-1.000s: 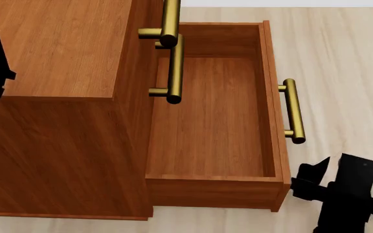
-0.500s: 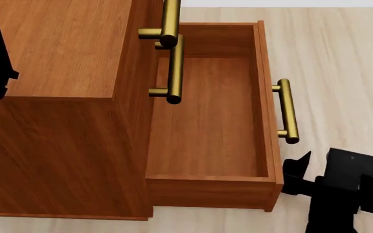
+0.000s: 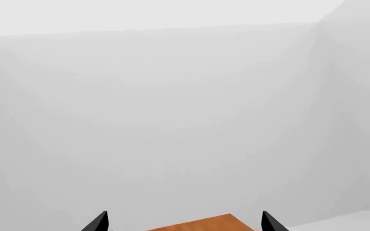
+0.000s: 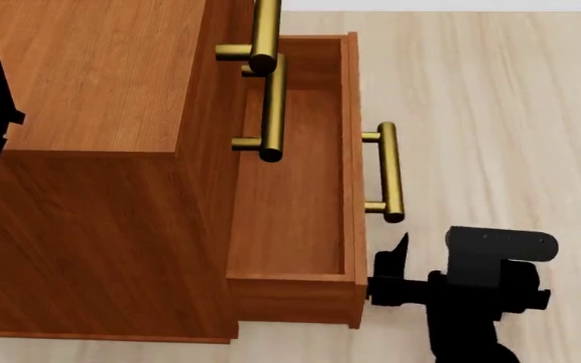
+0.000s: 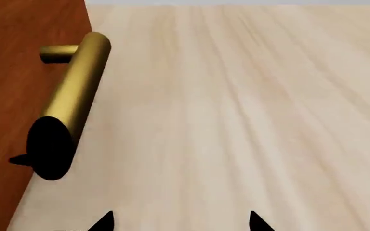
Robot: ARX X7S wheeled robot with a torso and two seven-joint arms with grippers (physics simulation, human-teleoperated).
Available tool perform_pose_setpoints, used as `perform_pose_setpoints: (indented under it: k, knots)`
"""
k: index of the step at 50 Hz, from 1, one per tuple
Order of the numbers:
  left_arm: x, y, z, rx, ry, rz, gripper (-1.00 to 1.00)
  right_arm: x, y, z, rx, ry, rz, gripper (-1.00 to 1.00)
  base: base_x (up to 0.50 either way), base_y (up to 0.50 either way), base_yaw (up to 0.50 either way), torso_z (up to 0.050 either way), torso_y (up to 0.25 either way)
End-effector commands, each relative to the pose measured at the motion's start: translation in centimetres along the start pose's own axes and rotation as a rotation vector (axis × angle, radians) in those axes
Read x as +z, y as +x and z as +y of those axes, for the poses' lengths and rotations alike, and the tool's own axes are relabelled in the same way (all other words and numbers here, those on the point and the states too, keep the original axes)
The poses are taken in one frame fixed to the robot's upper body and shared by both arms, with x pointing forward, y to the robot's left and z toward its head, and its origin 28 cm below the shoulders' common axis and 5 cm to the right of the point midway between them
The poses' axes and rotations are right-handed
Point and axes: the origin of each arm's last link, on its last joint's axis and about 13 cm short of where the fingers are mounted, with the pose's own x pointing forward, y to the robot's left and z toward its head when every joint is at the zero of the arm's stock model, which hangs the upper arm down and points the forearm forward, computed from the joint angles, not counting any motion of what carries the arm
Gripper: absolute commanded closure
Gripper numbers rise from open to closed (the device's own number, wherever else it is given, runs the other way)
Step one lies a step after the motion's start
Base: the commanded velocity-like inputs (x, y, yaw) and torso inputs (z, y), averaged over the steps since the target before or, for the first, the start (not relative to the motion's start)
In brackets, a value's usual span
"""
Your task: Close the bottom drawer of the cabinet and open the top drawer.
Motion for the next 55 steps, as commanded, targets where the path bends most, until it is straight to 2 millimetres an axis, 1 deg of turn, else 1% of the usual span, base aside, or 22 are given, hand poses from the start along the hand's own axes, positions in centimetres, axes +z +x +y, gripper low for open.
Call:
perform_pose_setpoints:
  k: [1,14,23,28,32,44,55]
  knots:
    - [0.2,-0.1,0.2,0.005,0.001,-0.005,-1.00,0.2,0.2,2.3,0.096,0.011,0.002,-1.00,0.00,0.00,0.00,0.000,0.000]
    - [0.8,-0.2,0.4,0.012,0.006,-0.013,-1.00,0.1,1.0,4.9,0.153,0.029,0.006,-1.00,0.00,0.00,0.00,0.000,0.000]
    - [1.2,-0.1,0.5,0.013,0.011,-0.021,-1.00,0.4,1.2,6.2,0.186,0.040,0.002,-1.00,0.00,0.00,0.00,0.000,0.000]
    - [1.2,-0.1,0.5,0.011,0.010,-0.023,-1.00,0.9,1.3,7.4,0.225,0.038,0.000,-1.00,0.00,0.00,0.00,0.000,0.000]
    - [1.2,-0.1,0.4,0.010,0.011,-0.023,-1.00,0.7,1.6,8.3,0.249,0.036,0.006,-1.00,0.00,0.00,0.00,0.000,0.000]
    - [1.3,0.0,0.4,0.008,0.012,-0.026,-1.00,0.8,1.9,10.3,0.301,0.038,0.016,-1.00,0.00,0.00,0.00,0.000,0.000]
    - [1.3,-0.1,0.5,0.011,0.013,-0.028,-1.00,0.5,2.0,11.6,0.342,0.039,0.028,-1.00,0.00,0.00,0.00,0.000,0.000]
